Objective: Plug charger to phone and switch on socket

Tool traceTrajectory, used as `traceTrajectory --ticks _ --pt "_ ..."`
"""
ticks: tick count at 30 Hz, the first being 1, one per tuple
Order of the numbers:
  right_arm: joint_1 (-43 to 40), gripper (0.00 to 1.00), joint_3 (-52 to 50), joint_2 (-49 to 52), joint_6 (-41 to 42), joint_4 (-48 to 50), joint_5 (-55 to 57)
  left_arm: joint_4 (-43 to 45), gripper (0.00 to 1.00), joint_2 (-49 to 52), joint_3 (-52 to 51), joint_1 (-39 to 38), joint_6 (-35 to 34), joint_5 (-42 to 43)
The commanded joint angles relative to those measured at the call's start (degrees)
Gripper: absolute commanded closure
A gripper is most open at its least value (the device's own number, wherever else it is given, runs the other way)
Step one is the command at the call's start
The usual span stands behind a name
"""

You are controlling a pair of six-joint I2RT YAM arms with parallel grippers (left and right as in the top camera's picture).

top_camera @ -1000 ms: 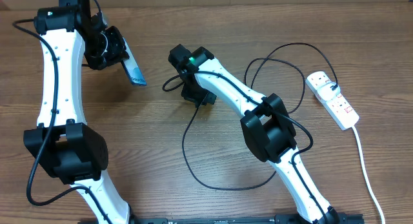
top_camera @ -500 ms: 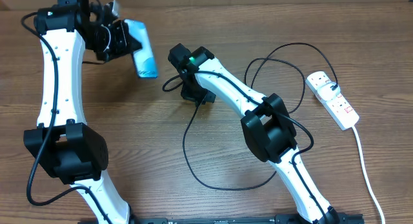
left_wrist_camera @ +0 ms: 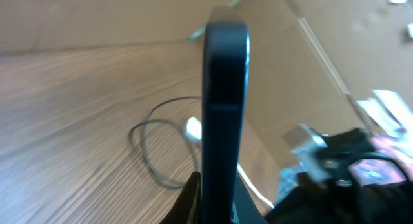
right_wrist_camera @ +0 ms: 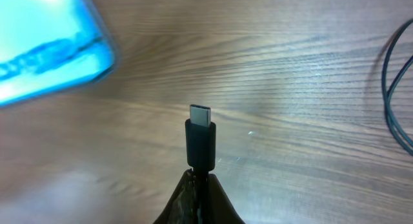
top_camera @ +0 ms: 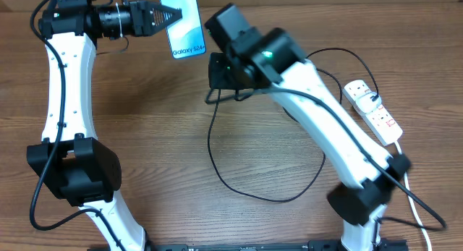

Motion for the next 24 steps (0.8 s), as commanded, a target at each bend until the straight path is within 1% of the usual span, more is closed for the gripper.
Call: traceTrajectory --ticks 1,5,8,10,13,20,24 --pt "2.38 0.96 0.44 -1.70 -3.89 -1.20 -2.60 3.23 0.96 -1.22 0.74 -0.39 -3.17 12.13" --pt "5.66 0.96 0.44 -2.58 -4.07 -1.55 -2.58 5.40 0.96 -1.22 0.74 -0.44 -3.28 16.83" --pt "7.63 0.96 0.44 -2.58 -4.04 -0.63 -0.48 5.38 0.96 -1.22 0.74 -0.44 -4.35 16.85" --pt "8.87 0.96 0.44 -2.60 -4.00 0.20 3.37 5.35 0.96 -1.22 0.74 -0.46 -5.11 16.87" --pt "9.31 0.96 0.44 -2.60 -4.02 0.90 6.97 5.35 0.96 -1.22 0.74 -0.50 -5.09 16.90" --pt "9.20 0.96 0.44 -2.60 -4.02 2.45 10.38 4.85 0.96 -1.22 0.74 -1.29 -5.16 16.90" --pt "9.18 0.96 0.44 -2.60 -4.07 3.96 10.97 4.52 0.96 -1.22 0.74 -1.97 -8.46 16.87"
